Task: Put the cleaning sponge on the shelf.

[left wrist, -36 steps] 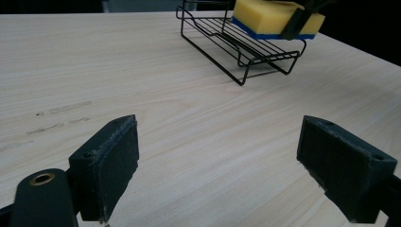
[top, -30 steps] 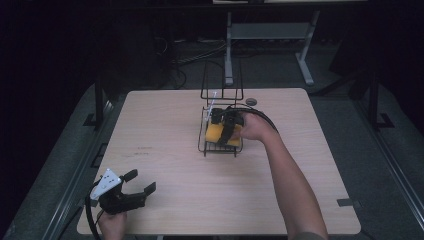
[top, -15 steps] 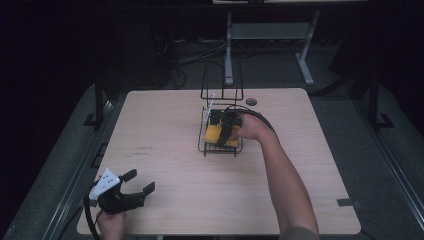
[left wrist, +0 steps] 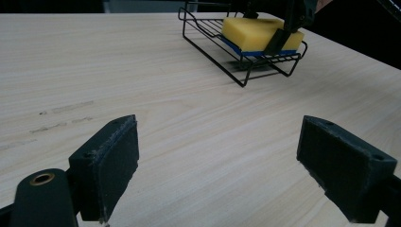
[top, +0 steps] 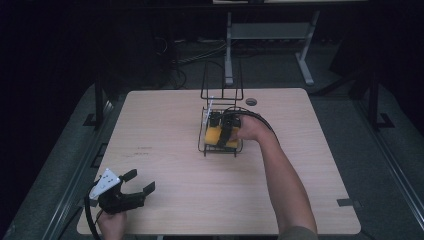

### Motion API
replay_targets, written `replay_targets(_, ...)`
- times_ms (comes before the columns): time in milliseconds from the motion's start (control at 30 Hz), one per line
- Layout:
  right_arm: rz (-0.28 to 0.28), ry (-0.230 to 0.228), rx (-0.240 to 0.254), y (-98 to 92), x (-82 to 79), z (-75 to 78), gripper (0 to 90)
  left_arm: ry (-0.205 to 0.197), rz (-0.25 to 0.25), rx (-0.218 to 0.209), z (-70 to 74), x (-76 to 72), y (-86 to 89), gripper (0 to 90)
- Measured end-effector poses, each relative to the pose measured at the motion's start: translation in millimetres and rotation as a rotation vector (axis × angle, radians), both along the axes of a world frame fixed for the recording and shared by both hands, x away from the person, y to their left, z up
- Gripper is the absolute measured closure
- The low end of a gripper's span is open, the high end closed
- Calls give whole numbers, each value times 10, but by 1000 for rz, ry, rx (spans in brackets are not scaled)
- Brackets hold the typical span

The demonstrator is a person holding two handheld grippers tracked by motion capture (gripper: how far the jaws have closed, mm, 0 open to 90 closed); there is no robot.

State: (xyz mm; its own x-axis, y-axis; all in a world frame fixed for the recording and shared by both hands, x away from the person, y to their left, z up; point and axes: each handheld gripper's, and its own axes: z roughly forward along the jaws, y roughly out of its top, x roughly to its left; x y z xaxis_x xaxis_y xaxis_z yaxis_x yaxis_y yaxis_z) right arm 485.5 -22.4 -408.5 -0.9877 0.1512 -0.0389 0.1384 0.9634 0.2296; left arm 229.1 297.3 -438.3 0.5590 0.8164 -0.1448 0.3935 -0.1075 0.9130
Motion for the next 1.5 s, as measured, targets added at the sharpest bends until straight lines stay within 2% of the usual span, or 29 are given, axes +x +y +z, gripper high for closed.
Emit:
replay_targets(167,-2,1,5,7,2,-10,207,1,0,-2,1,-2,7,130)
replay_targets(433,-5,-7,9,5,-5,7,152,1,1,-4,2,-3,8,130)
replay_targets(633,-5,-19,21,-9,-16,32,154,1,-1,-2,1,-2,4,129)
replay_targets(1167,3,-60,36,-37,-128,217,154,0,3,-4,4,-19,4,130)
replay_targets(1267,24,-79,31,-37,-176,261,153,1,1,-2,2,-20,3,130)
replay_targets(1500,40,-90,25,-3,-278,333,154,1,-4,5,3,-16,-13,130)
